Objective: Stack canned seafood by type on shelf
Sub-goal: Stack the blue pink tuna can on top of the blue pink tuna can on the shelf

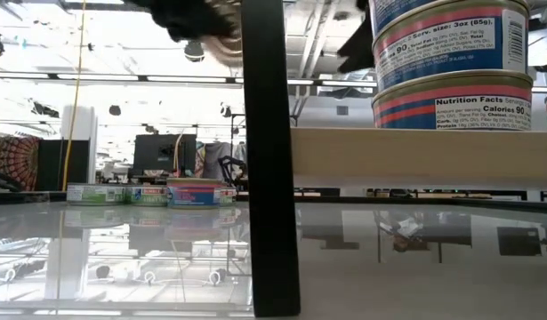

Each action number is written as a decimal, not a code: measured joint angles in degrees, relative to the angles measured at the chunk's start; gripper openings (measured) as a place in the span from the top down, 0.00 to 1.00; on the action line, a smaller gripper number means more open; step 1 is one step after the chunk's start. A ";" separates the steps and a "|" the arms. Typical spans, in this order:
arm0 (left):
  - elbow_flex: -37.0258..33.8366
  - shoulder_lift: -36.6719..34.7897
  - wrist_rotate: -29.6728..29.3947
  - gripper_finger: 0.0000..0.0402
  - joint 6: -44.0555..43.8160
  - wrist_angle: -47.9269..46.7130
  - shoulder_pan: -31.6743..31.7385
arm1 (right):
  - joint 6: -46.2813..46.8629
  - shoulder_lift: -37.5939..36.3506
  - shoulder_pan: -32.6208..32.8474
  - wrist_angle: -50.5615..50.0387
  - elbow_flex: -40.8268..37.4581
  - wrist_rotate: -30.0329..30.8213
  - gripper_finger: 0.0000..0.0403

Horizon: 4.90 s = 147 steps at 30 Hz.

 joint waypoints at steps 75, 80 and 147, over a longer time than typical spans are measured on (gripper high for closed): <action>49.04 45.35 56.47 0.55 -33.99 -7.28 1.64 | 8.73 -23.19 0.57 -8.93 -8.69 18.69 0.33; 49.04 46.10 56.57 0.55 -37.08 -6.27 0.84 | 8.40 -21.68 0.59 -8.91 -8.69 18.58 0.33; 58.57 49.14 56.80 0.22 -13.78 -33.29 2.83 | 6.89 -23.61 0.59 -6.57 -8.67 17.86 0.33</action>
